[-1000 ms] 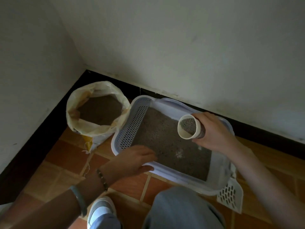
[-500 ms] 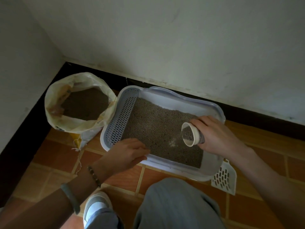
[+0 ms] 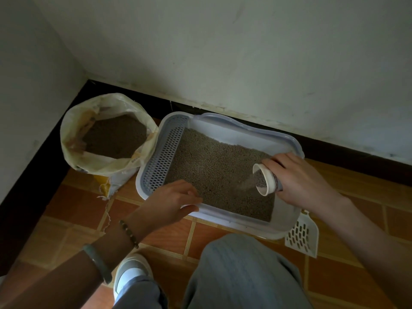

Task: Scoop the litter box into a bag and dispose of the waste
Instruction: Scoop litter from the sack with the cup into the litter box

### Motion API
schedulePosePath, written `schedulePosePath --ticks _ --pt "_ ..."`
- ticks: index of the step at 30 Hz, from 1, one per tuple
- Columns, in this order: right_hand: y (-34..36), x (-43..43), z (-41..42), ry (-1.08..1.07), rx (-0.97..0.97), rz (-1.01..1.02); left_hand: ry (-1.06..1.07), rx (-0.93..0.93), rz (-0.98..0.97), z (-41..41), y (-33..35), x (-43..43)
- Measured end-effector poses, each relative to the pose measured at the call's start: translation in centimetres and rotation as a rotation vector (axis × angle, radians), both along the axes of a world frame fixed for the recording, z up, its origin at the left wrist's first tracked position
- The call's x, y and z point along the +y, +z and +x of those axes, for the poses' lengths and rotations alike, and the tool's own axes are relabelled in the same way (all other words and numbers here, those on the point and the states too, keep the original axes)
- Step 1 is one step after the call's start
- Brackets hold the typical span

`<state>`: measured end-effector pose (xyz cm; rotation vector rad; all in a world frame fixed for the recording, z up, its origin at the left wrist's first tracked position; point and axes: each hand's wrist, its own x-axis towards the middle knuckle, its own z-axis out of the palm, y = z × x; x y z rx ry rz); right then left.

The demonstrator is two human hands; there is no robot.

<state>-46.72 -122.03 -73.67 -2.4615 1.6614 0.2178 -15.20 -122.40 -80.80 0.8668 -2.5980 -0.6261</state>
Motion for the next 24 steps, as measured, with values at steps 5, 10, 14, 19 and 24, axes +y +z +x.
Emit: schedulePosePath --ticks 5,10,14,19,24 --pt "0.6 0.0 -0.8 -0.028 0.023 -0.028 0.01 -0.001 -0.005 0.0 -0.1 -0.2" --pt "0.8 -0.2 -1.9 -0.095 0.052 -0.046 0.001 -0.008 -0.011 -0.1 0.1 -0.3" --pt "1.1 -0.4 -3.1 -0.143 0.079 -0.065 -0.006 -0.048 0.003 -0.2 0.3 -0.4" --pt "1.5 -0.6 -4.5 -0.182 0.131 -0.086 -0.006 -0.059 0.019 -0.4 0.2 -0.5" --pt "1.5 -0.3 -4.7 -0.187 0.172 -0.121 0.017 -0.066 0.027 -0.4 0.3 -0.4"
